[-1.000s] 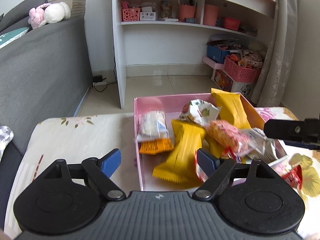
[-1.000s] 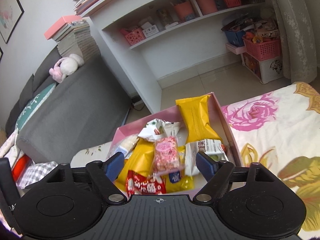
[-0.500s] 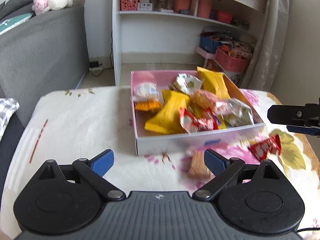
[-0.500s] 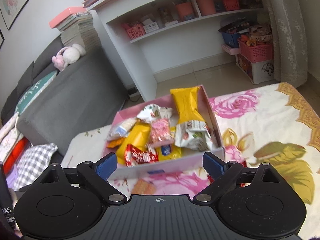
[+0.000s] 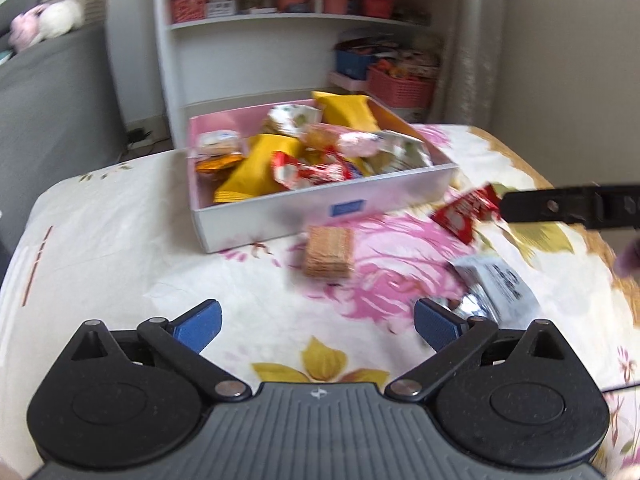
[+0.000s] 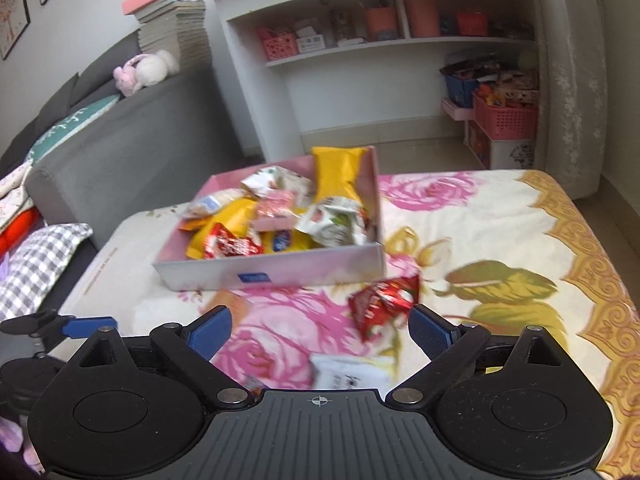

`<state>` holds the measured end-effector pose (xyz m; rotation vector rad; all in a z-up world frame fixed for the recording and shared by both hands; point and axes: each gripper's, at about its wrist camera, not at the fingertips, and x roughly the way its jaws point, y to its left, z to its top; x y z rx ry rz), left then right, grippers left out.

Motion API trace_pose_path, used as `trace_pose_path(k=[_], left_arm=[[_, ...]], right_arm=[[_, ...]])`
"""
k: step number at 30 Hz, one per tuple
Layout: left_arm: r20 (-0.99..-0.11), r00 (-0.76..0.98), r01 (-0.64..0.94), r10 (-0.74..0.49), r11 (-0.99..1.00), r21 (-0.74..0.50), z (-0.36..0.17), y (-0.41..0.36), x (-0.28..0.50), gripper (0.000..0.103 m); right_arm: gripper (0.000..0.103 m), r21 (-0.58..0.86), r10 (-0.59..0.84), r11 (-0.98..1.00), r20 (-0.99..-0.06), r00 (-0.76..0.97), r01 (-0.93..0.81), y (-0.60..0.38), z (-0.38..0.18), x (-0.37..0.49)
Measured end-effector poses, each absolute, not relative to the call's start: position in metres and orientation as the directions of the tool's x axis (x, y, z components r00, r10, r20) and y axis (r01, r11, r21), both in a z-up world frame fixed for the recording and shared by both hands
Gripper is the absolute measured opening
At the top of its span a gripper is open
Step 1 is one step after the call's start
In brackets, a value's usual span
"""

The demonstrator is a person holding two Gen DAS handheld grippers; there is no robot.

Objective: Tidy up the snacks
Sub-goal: 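Move both open tools back toward the remaining snacks on the bed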

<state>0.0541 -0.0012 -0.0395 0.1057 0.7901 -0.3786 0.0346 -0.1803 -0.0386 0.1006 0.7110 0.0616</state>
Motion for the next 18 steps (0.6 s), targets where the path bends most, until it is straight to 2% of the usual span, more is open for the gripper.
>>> trace_pose_path(k=[12, 15, 18], left_arm=[[-0.683, 0.603, 0.593, -0.413, 0.804, 0.038, -0.061, -0.046, 0.043, 0.1], [-0.683, 0.58, 0.647, -0.444, 0.761, 0.055, -0.064, -0.055, 0.046, 0.094], [-0.684, 0.56, 0.687, -0.467, 0.723, 0.068, -0.066, -0.064, 0.047, 0.083]], right_arm=[[0.097, 0.053, 0.029, 0.998, -0.717, 0.697, 0.013, -0.203, -0.059, 0.027], [0.097, 0.072, 0.03, 0.997, -0.724, 0.689, 0.033, -0.207, -0.059, 0.028], [0.097, 0.089, 0.033, 0.995, -0.737, 0.676, 0.048, -0.21, -0.06, 0.03]])
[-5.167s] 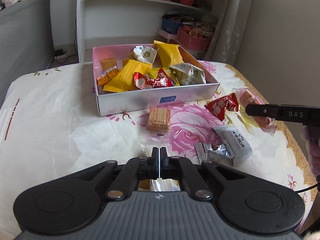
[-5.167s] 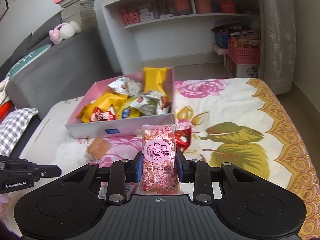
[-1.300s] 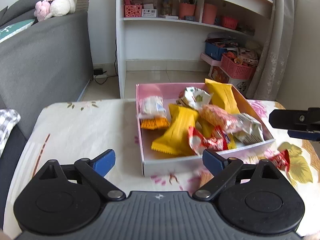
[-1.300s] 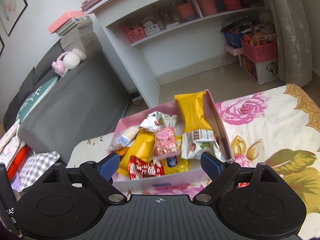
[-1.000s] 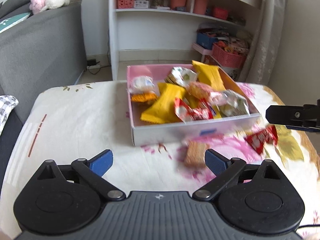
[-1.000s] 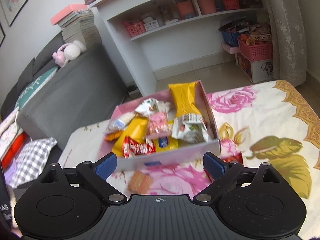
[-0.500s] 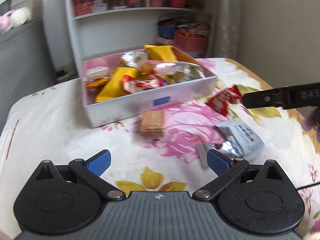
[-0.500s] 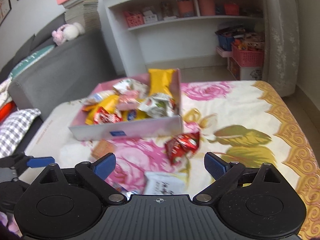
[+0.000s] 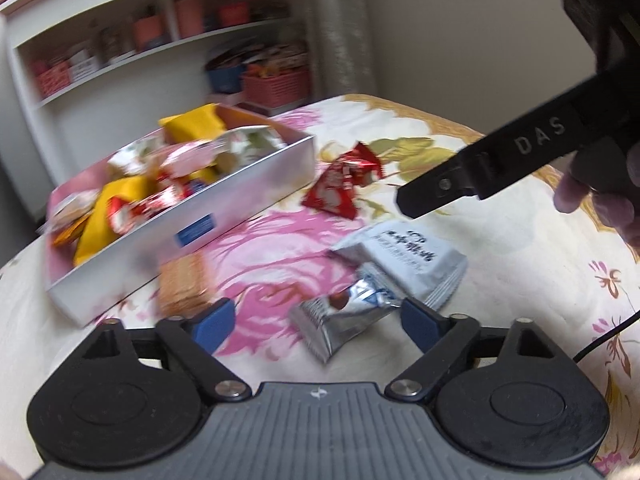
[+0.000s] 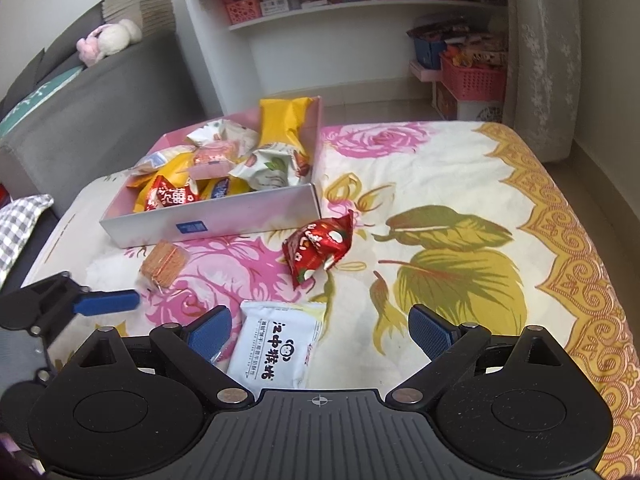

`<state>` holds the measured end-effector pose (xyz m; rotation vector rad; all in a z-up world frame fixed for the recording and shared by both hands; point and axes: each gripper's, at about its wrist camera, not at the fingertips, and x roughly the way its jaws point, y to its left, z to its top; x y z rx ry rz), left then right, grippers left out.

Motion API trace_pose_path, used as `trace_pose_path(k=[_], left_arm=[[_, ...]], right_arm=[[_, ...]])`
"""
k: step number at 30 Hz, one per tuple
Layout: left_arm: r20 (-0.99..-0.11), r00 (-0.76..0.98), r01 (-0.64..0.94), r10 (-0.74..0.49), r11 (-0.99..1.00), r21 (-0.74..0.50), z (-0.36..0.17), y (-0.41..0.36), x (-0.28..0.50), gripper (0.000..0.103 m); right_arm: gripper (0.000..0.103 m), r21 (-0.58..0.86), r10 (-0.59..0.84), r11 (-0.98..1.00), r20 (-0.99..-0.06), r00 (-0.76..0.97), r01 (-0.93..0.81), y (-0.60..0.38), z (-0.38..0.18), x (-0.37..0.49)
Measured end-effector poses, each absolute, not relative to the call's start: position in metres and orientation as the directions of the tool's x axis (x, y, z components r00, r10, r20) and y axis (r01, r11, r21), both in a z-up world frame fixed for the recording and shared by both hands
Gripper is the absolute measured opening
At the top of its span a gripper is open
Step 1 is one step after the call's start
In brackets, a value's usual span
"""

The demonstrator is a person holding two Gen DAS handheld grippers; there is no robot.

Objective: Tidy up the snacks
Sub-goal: 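Move both open tools back toward the remaining snacks on the bed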

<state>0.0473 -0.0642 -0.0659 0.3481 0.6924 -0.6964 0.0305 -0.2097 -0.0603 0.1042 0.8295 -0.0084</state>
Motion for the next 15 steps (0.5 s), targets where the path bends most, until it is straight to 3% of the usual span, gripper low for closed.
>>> trace_pose_path(k=[13, 15], left_arm=[[-0.719, 0.515, 0.716, -0.467, 0.695, 0.062, -0.0687, -0.0735, 0.0542, 0.029], [-0.726, 0.521, 0.698, -0.45, 0.714, 0.057, -0.0675, -0.0699, 0.0562, 0.029]], right_arm=[[0.097, 0.094, 0.045, 0.995, -0.76, 0.648, 0.042, -0.2097, -0.0691, 0.0352], [0.097, 0.089, 0.044, 0.995, -0.764, 0.644, 0.038, -0.2074, -0.0708, 0.036]])
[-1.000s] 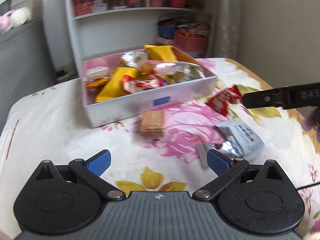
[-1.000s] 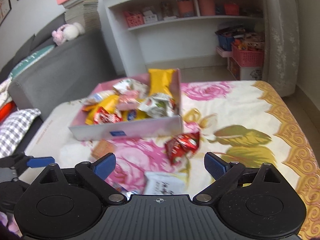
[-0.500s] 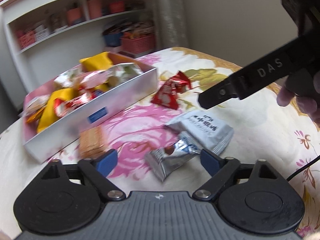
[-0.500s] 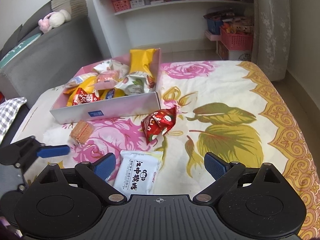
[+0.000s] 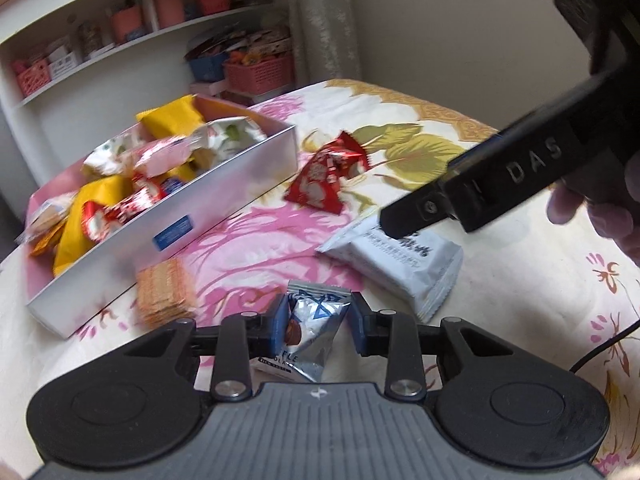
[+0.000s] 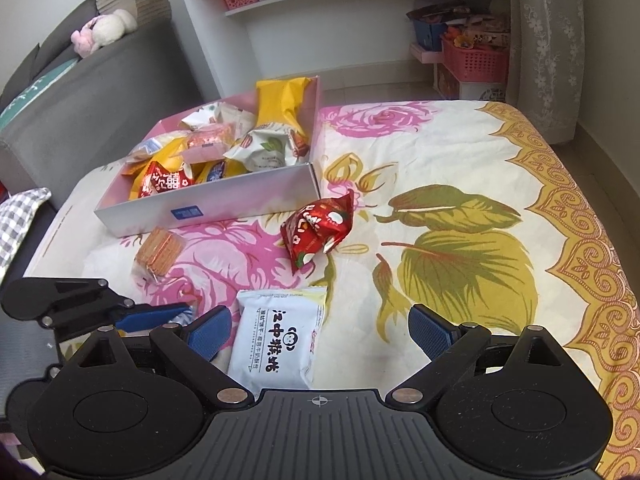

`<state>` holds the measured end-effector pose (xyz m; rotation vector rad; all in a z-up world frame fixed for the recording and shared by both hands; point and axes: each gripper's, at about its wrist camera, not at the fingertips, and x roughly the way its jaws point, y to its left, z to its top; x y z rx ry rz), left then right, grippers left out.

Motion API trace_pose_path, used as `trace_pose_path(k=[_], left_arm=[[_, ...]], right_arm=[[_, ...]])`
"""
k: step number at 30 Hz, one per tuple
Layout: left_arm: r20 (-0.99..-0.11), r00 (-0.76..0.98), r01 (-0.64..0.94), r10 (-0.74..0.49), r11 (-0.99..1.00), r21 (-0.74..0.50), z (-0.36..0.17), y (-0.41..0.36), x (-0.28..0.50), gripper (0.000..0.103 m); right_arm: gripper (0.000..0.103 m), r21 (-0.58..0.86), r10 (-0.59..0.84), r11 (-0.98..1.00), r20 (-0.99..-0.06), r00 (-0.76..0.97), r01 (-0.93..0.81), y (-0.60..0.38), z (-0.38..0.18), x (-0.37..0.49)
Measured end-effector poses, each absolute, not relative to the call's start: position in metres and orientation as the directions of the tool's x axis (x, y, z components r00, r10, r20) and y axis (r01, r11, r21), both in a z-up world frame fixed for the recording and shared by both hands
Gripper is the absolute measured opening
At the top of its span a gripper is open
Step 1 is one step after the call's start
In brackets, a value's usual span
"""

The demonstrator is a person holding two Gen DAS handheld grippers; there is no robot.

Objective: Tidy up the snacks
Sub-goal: 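Move both open tools back toward the remaining snacks on the bed, then grasp the silver candy with the left tool while the right tool grasps the white pastry packet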

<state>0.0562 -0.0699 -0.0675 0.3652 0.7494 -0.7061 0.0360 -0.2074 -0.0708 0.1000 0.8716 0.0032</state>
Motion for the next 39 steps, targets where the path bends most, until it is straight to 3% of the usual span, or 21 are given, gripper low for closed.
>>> trace_pose_path(k=[13, 16, 21, 23, 24, 39], left_arm=[[-0.753, 0.57, 0.533, -0.328, 0.846, 0.035, -0.058, -0.026, 0.071, 0.015], [-0.755, 0.57, 0.519, -0.323, 0.855, 0.026, -0.058, -0.021, 0.072, 0.016], [-0.77, 0.557, 0.511, -0.312, 0.859, 0.021, -0.063, -0.017, 0.072, 0.026], [-0.775, 0.552, 0.514, -0.307, 0.857, 0.027, -0.065, -0.018, 0.072, 0.026], [-0.779, 0.548, 0.516, -0.305, 0.856, 0.027, -0.066, -0.018, 0.072, 0.026], [-0.788, 0.535, 0.481, -0.305, 0.876, -0.013, -0.055, -0.015, 0.074, 0.016]], right_arm=[[0.093, 0.003, 0.04, 0.998, -0.783, 0.621, -0.06, -0.173, -0.084, 0.036], [0.084, -0.03, 0.023, 0.997, -0.792, 0.611, -0.076, -0.164, -0.089, 0.036], [0.067, -0.096, -0.007, 0.989, -0.793, 0.61, -0.113, -0.15, -0.094, 0.035], [0.05, -0.088, 0.006, 0.988, -0.794, 0.608, -0.125, -0.149, -0.093, 0.035], [0.049, -0.088, 0.008, 0.988, -0.794, 0.607, -0.129, -0.147, -0.093, 0.035], [0.046, -0.032, 0.026, 0.996, -0.783, 0.622, -0.082, -0.152, -0.074, 0.04]])
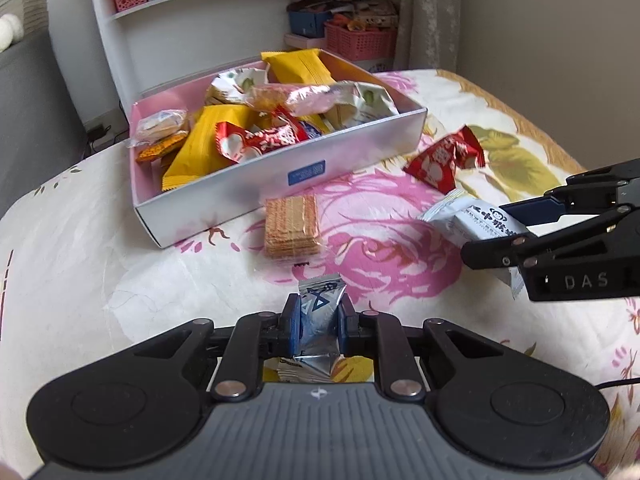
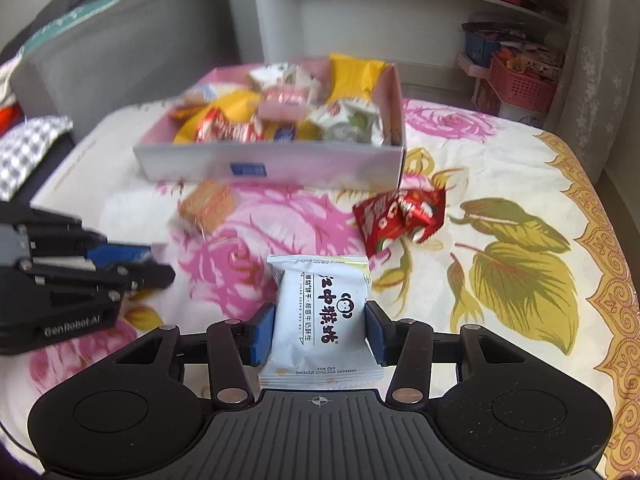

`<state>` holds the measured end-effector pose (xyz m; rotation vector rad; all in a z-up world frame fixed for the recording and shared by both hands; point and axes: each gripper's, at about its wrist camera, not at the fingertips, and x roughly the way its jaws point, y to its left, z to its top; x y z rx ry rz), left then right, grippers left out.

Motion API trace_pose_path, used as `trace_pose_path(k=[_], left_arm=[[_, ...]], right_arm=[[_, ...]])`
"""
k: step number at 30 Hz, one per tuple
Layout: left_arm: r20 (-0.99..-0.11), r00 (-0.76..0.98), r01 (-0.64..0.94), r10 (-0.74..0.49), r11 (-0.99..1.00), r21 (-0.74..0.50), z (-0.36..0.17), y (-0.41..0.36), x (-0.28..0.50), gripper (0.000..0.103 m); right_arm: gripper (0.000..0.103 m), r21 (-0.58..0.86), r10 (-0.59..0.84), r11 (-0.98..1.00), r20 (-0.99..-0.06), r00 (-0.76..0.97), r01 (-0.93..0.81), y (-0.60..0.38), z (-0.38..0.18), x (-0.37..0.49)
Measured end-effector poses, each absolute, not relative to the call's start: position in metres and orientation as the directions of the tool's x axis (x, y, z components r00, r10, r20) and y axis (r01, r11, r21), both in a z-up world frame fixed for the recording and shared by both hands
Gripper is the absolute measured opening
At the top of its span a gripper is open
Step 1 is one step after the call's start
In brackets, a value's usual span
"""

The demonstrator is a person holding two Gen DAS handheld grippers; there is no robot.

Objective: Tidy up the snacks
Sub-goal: 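Grasp the silver candy with the left tool while the right tool grasps the white pastry packet, then carry the silver candy and white packet into the box and open both tools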

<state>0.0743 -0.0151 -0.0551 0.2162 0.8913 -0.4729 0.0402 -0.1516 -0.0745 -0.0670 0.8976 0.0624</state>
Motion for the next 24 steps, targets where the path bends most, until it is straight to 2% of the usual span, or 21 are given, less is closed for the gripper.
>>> trace_pose_path(k=[24], left_arm=[[-0.683, 0.642, 0.374, -0.349, 0.92, -0.118, -0.008, 0.028, 0.084, 0.015]], right_arm=[[0.046, 0.111, 0.088, 0.994, -0.709, 0.7, -0.012, -0.135, -0.027, 0.061]])
